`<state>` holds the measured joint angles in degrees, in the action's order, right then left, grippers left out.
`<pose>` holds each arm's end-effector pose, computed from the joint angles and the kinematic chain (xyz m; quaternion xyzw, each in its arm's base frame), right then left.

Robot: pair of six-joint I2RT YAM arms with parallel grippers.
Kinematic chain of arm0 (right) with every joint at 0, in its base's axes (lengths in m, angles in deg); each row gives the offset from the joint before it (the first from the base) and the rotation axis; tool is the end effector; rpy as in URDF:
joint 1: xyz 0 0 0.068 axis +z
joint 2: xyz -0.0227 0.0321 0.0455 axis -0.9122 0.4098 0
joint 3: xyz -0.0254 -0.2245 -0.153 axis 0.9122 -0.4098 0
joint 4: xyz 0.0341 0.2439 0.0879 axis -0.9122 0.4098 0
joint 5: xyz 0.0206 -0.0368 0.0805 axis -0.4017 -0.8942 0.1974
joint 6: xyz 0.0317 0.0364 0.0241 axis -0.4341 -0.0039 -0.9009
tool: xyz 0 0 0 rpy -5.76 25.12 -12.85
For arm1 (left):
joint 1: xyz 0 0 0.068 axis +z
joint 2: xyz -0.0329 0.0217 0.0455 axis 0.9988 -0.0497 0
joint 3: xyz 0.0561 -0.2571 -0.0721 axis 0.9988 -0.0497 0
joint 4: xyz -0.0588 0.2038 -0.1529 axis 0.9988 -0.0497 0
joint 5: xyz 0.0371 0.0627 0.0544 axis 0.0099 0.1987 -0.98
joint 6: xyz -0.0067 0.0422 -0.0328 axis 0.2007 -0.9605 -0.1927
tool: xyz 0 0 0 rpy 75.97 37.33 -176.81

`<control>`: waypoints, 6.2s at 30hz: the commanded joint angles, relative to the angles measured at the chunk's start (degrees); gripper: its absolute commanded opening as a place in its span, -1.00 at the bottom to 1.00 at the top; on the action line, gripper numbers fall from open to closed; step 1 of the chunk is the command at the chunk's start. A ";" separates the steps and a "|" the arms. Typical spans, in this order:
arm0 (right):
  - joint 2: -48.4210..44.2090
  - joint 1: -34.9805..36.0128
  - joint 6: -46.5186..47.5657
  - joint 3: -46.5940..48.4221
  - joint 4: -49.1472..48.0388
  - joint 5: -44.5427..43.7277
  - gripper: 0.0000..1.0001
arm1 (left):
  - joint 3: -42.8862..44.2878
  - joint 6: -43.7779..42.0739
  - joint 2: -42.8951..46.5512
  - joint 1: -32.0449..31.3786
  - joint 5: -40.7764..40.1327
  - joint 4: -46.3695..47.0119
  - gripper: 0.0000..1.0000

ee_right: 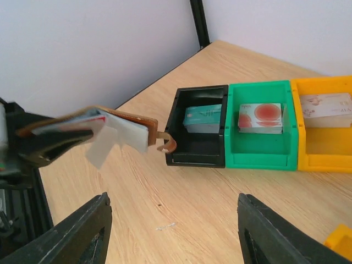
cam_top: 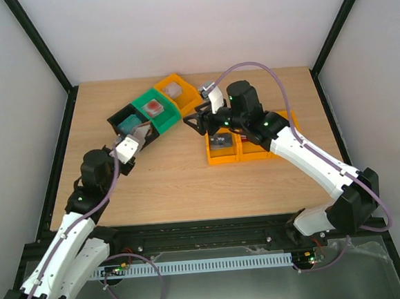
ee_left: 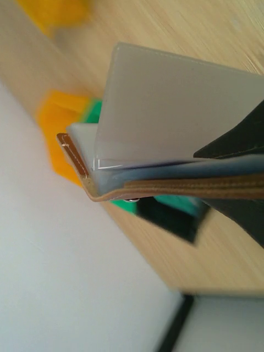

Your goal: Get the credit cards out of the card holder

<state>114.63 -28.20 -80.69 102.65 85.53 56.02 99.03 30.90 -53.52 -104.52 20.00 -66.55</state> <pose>0.2404 0.2096 0.3761 -0.3726 0.7052 0.4191 0.4338 0.1599 -0.0536 0.2927 0.2979 0.7028 -0.0011 0.6460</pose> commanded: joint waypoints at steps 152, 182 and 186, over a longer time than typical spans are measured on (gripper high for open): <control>-2.65 18.53 2.77 1.62 0.53 -11.67 -0.67 | -23.88 59.19 16.32 1.80 20.05 27.99 -0.95; 9.19 11.61 -7.20 -8.06 -16.84 16.81 -0.66 | -26.72 68.93 14.36 0.75 36.98 44.95 -0.95; 8.15 11.61 -4.40 -8.95 -14.61 16.56 -0.51 | -26.95 70.14 14.75 0.65 39.00 47.34 -0.95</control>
<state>124.44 -16.22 -88.91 95.13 67.43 73.34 72.08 99.40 -40.14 -103.47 52.76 -28.41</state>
